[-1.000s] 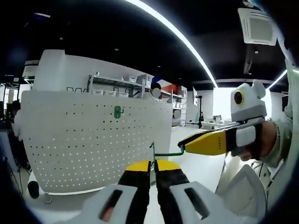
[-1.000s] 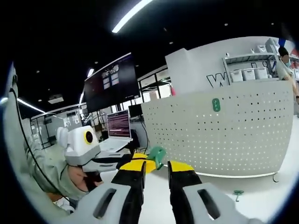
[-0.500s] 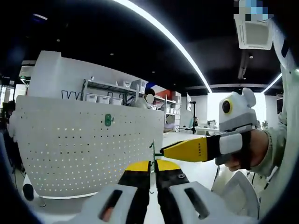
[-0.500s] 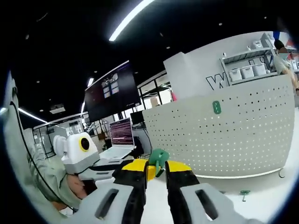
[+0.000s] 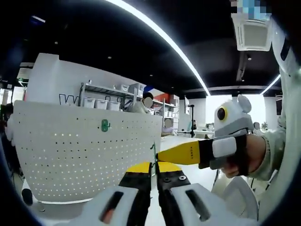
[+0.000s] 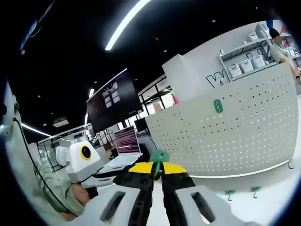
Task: Insert the hook assembly into the mounting plate slot until the hook locks in place.
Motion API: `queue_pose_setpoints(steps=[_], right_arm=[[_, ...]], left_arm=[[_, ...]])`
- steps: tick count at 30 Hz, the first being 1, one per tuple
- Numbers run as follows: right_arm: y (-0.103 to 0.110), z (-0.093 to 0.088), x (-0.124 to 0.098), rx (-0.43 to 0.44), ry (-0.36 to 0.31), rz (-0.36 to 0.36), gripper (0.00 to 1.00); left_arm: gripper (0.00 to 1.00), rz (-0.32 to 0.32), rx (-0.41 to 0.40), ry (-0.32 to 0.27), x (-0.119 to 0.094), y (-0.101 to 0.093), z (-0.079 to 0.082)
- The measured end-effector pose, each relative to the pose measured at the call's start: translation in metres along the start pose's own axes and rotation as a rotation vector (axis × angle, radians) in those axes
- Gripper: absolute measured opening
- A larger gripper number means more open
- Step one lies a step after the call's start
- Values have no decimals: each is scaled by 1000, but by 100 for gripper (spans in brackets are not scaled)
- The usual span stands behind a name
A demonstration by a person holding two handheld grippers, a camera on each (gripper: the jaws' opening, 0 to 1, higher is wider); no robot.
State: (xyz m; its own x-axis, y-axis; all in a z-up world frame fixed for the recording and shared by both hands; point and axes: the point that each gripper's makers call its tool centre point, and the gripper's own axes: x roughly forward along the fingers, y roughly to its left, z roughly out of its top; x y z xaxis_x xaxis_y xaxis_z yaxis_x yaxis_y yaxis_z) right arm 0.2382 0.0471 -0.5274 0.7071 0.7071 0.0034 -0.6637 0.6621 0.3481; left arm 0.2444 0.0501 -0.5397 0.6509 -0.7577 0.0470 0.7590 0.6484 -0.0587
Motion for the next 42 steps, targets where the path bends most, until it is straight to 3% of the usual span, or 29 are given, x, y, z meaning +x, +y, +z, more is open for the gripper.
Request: queue_pose_setpoints(steps=[10, 12, 14, 20, 42], right_arm=[[4, -1, -1, -124, 15, -18, 1], [3, -1, -1, -141, 19, -21, 1], [5, -1, -1, -218, 26, -22, 1], [13, 1, 1, -280, 21, -11, 1], [1, -1, -2, -229, 25, -25, 1]], left_arm=[[4, 14, 51, 17, 3, -4, -2], [4, 16, 41, 26, 3, -3, -4], [5, 18, 40, 34, 2, -3, -5], [7, 27, 38, 64, -1, -4, -11], [18, 98, 28, 133, -21, 4, -31]])
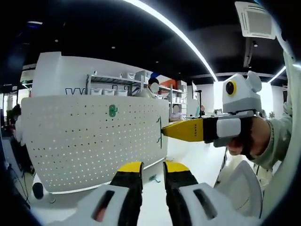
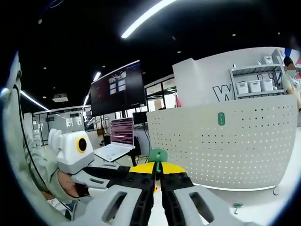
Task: Insert the hook assembly into the mounting plate slot until the hook locks in place.
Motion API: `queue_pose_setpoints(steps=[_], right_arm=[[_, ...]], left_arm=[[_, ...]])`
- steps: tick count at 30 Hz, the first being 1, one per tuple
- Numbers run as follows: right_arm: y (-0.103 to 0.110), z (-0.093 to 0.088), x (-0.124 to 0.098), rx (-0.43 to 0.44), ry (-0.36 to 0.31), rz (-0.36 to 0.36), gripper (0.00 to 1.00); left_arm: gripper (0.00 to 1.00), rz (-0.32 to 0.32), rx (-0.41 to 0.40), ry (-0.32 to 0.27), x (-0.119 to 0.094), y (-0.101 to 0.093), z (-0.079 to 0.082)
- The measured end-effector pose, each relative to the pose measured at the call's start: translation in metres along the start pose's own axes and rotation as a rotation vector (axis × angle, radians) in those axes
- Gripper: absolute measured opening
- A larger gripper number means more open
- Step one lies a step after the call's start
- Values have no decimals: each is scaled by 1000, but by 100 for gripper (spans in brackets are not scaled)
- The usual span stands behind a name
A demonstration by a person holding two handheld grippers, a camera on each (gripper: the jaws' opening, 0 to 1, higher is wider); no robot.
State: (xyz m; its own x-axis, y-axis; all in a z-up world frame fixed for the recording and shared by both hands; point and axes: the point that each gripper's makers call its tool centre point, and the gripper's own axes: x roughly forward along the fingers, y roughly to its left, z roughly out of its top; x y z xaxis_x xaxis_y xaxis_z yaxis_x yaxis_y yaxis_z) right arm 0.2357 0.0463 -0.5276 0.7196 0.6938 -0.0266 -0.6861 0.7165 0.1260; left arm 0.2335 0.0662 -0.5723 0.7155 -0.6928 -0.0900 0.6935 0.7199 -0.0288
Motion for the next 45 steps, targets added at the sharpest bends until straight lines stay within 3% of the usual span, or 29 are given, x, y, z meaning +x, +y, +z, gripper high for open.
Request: queue_pose_setpoints(steps=[13, 20, 31, 45], right_arm=[[-24, 2, -3, 4, -7, -56, 1], [-30, -3, -5, 10, 1, -79, 1], [-36, -6, -4, 14, 11, -98, 1], [-65, 10, -3, -10, -15, -169, 1]], left_arm=[[29, 77, -8, 100, -13, 17, -31], [33, 83, -25, 141, -18, 17, -45], [35, 125, -63, 215, -28, 23, -72], [34, 126, -84, 265, -38, 18, -94]])
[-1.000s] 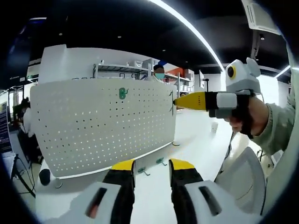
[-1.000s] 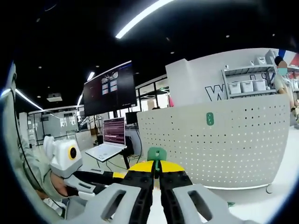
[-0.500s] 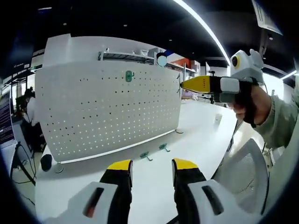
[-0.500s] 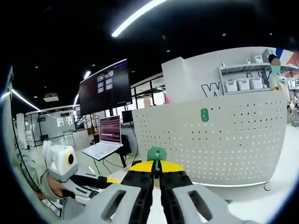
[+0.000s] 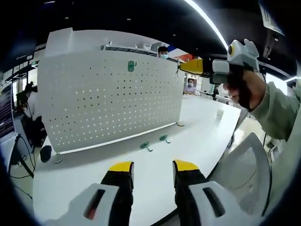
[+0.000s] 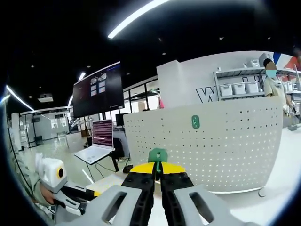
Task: Insert the hook assembly into the mounting plate slot until the hook locks in place.
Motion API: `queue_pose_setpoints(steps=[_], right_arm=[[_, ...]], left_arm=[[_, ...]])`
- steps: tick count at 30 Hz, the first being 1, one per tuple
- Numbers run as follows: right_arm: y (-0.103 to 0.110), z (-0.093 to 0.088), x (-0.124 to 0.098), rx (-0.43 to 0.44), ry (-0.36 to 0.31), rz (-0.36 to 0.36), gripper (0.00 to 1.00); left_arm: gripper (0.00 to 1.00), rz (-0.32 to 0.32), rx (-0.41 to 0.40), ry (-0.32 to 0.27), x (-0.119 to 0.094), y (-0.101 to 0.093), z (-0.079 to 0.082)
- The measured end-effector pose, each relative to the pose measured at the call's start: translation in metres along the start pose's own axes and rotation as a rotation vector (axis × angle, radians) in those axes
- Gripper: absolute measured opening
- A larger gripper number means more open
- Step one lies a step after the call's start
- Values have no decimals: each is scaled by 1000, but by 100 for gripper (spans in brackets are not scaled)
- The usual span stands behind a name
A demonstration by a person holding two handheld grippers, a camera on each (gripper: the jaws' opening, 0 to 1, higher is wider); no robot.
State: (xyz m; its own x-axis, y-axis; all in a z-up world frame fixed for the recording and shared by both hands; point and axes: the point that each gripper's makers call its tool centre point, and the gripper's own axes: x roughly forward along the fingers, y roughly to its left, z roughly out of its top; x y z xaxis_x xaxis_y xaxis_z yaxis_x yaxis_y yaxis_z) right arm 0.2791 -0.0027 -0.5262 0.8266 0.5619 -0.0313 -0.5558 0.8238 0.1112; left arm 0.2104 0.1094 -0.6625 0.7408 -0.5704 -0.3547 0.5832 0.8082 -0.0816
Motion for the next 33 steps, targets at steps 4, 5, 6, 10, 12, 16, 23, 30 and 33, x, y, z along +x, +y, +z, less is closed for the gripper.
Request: queue_pose_setpoints(steps=[4, 5, 6, 10, 12, 16, 23, 30, 33], right_arm=[[-11, 4, 3, -10, -7, -27, 1], [-15, 5, 4, -12, -7, -37, 1], [-18, 5, 5, -14, -6, -44, 1], [-35, 9, 9, -26, -13, -81, 1], [-43, 11, 11, -32, -16, -97, 1], [-55, 15, 18, -42, -21, -120, 1], [-71, 17, 29, -53, -24, -147, 2], [-82, 17, 42, -60, -16, -159, 2], [-88, 19, 50, -61, -18, -164, 2]], left_arm=[[34, 3, 2, -1, 0, 1, 0], [34, 5, 2, 1, 0, 2, 0], [34, 6, 0, 3, 0, 2, -1], [34, 5, 7, 5, 0, 2, -2], [34, 5, 9, 8, 1, 1, -2], [34, 7, 19, 14, 1, 1, -4], [32, 40, 20, 19, 2, 5, -8], [32, 54, 7, 20, 3, 9, -9], [32, 66, 1, 15, 3, 11, -9]])
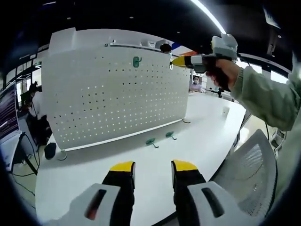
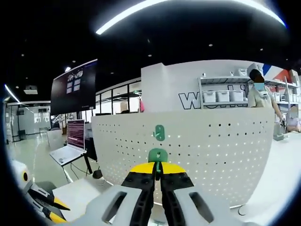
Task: Insert the hook assembly into the mounting plate slot until the hook locks in place.
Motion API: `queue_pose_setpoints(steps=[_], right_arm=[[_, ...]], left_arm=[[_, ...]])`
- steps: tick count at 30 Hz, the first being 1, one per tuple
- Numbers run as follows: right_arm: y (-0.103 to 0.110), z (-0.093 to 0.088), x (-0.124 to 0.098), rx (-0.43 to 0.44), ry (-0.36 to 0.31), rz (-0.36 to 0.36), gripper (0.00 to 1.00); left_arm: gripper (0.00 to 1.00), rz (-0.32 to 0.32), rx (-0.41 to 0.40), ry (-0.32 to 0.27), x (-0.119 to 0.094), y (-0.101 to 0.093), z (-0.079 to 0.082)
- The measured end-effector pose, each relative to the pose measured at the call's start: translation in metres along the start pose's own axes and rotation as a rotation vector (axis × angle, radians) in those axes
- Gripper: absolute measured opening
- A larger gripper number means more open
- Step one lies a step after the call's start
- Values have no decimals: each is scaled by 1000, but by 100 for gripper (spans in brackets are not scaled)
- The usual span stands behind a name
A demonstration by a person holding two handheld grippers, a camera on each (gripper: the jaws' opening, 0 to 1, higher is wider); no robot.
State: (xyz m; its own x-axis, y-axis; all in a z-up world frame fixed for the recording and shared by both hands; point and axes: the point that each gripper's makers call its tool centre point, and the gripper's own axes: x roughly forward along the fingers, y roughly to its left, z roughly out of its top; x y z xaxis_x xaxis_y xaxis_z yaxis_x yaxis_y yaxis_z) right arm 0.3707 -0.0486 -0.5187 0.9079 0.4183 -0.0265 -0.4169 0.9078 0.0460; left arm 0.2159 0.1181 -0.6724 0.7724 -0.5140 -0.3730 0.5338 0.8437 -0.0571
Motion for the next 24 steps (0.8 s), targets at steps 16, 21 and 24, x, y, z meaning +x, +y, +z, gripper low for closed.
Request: queue_pose_setpoints(steps=[16, 21, 24], right_arm=[[-23, 18, 39, -42, -41, -68, 2], [-27, 23, 52, -53, -53, -85, 2], [-29, 24, 60, -56, -56, -93, 2]], left_arm=[[33, 28, -2, -11, 0, 6, 2], [33, 31, 13, -10, 1, 7, 2], [33, 35, 21, -10, 1, 7, 2]])
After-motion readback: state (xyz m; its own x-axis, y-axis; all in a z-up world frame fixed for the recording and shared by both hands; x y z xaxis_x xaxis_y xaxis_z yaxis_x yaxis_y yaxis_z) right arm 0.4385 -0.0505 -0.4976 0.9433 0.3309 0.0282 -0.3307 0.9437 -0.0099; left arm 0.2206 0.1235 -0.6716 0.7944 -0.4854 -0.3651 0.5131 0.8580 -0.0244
